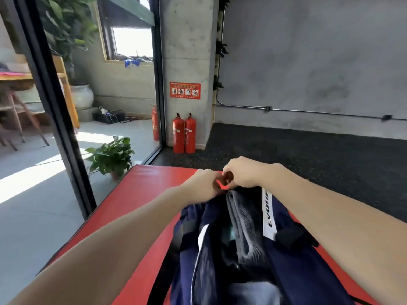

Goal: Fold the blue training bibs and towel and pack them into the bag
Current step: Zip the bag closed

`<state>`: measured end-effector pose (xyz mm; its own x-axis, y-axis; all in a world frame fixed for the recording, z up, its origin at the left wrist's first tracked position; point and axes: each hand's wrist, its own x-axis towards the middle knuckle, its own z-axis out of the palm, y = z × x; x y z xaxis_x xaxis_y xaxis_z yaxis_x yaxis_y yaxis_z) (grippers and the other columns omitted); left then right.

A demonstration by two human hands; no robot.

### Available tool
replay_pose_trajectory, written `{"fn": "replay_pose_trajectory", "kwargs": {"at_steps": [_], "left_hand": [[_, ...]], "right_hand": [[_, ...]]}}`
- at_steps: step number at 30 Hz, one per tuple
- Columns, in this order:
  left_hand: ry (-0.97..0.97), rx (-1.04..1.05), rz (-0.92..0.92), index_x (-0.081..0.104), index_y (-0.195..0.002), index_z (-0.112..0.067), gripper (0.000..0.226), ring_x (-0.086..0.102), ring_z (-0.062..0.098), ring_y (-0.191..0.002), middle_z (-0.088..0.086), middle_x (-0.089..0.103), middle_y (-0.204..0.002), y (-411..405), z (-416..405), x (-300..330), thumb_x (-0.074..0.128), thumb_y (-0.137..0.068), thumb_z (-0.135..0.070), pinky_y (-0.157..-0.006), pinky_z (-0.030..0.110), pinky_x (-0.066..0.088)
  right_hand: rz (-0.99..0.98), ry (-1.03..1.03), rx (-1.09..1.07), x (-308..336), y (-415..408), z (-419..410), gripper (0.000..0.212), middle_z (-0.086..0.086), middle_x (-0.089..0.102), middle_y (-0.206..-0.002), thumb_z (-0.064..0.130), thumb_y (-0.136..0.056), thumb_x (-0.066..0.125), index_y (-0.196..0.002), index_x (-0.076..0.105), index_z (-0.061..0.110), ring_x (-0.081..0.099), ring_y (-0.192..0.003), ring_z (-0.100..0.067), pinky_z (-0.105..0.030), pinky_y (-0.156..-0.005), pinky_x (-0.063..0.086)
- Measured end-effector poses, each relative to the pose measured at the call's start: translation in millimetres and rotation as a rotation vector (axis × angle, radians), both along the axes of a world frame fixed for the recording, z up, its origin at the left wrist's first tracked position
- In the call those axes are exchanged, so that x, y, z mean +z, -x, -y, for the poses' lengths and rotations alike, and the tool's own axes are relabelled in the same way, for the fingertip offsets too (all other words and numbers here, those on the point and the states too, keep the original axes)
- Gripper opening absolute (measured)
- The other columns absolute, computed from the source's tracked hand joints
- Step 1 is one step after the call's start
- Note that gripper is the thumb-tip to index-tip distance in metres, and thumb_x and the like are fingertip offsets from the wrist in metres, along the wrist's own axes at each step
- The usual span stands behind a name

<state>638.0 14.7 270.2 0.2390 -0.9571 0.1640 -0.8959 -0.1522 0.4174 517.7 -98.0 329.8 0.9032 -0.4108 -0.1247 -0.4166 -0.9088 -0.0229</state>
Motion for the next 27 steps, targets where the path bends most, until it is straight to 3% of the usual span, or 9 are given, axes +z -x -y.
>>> {"fn": "replay_pose_trajectory", "kwargs": {"at_steps": [3, 6, 10, 12, 15, 17, 19, 22, 27], "left_hand": [[0.03, 0.0, 0.005, 0.076, -0.107, -0.023, 0.022, 0.065, 0.012, -0.09, -0.003, 0.076, -0.101, -5.5, 2.1, -7.4, 0.063, -0.089, -0.021, -0.081, 0.025, 0.047], [0.159, 0.081, -0.117, 0.077, -0.101, -0.022, 0.017, 0.063, 0.006, -0.083, -0.007, 0.075, -0.09, -8.4, -0.5, -12.0, 0.069, -0.087, -0.016, -0.077, 0.019, 0.044], [0.312, 0.211, -0.289, 0.07, -0.088, -0.028, 0.013, 0.06, -0.005, -0.065, -0.009, 0.072, -0.07, -20.9, -6.2, -12.8, 0.071, -0.085, -0.016, -0.062, 0.007, 0.037], [0.323, 0.232, -0.336, 0.068, -0.085, -0.03, 0.016, 0.056, -0.007, -0.059, -0.012, 0.069, -0.063, -29.3, -10.2, -10.2, 0.07, -0.085, -0.015, -0.063, 0.012, 0.037], [0.288, 0.1, -0.311, 0.075, -0.1, -0.032, 0.029, 0.057, -0.012, -0.08, -0.019, 0.069, -0.083, -34.3, -18.3, -0.6, 0.067, -0.087, -0.008, -0.079, 0.013, 0.04], [0.253, -0.043, -0.298, 0.073, -0.115, -0.018, 0.031, 0.052, -0.011, -0.1, -0.015, 0.063, -0.108, -35.5, -20.4, 6.4, 0.065, -0.09, -0.002, -0.094, 0.007, 0.035], [0.219, -0.081, -0.279, 0.07, -0.12, -0.016, 0.029, 0.051, 0.0, -0.115, -0.009, 0.061, -0.12, -38.7, -16.1, 10.9, 0.065, -0.093, -0.007, -0.107, 0.019, 0.036], [0.194, -0.066, -0.149, 0.072, -0.117, -0.022, 0.027, 0.053, 0.007, -0.107, -0.009, 0.061, -0.11, -43.9, -5.2, 12.5, 0.068, -0.091, -0.015, -0.103, 0.033, 0.041], [0.256, -0.135, -0.045, 0.075, -0.112, -0.014, 0.022, 0.044, -0.004, -0.091, -0.01, 0.058, -0.094, -39.0, -2.6, 18.2, 0.067, -0.092, -0.009, -0.086, 0.023, 0.029]], "right_hand": [[-0.087, -0.028, -0.016, -8.9, -7.2, 7.0, 0.026, 0.004, 0.073, -0.11, 0.019, -0.089, 0.07, -0.115, 0.073, 0.025, 0.065, -0.102, -0.019, -0.03, -0.09, 0.052], [-0.064, -0.042, -0.02, -19.2, -8.9, 11.0, 0.028, 0.001, 0.072, -0.113, 0.015, -0.09, 0.068, -0.117, 0.073, 0.023, 0.064, -0.104, -0.019, -0.025, -0.085, 0.048], [0.205, -0.133, -0.052, -21.0, -6.5, 14.3, 0.014, 0.009, 0.069, -0.087, 0.033, -0.081, 0.081, -0.094, 0.078, 0.029, 0.066, -0.092, -0.014, -0.031, -0.084, 0.052], [0.337, -0.165, -0.04, -18.9, -4.6, 12.9, 0.008, 0.014, 0.069, -0.081, 0.037, -0.081, 0.081, -0.086, 0.077, 0.031, 0.065, -0.086, -0.01, -0.036, -0.085, 0.054], [0.489, -0.186, 0.006, -11.9, -1.8, 6.0, 0.006, 0.015, 0.072, -0.08, 0.036, -0.08, 0.079, -0.079, 0.076, 0.041, 0.066, -0.084, -0.007, -0.038, -0.085, 0.054], [0.563, -0.191, 0.058, -3.3, -0.2, 1.9, 0.01, 0.014, 0.073, -0.08, 0.028, -0.083, 0.077, -0.081, 0.078, 0.038, 0.066, -0.079, -0.002, -0.035, -0.082, 0.054], [0.61, -0.192, 0.095, 5.2, 1.3, -3.1, 0.012, 0.013, 0.073, -0.079, 0.02, -0.086, 0.075, -0.084, 0.08, 0.031, 0.065, -0.074, -0.001, -0.03, -0.076, 0.053], [0.619, -0.165, 0.124, 8.6, 2.8, -7.4, 0.013, 0.012, 0.073, -0.08, 0.017, -0.087, 0.073, -0.085, 0.08, 0.028, 0.067, -0.077, -0.003, -0.032, -0.079, 0.055], [0.617, -0.14, 0.125, 5.7, 12.1, -9.5, 0.013, 0.012, 0.072, -0.078, 0.015, -0.087, 0.073, -0.085, 0.08, 0.024, 0.065, -0.079, -0.003, -0.025, -0.08, 0.05]]}}
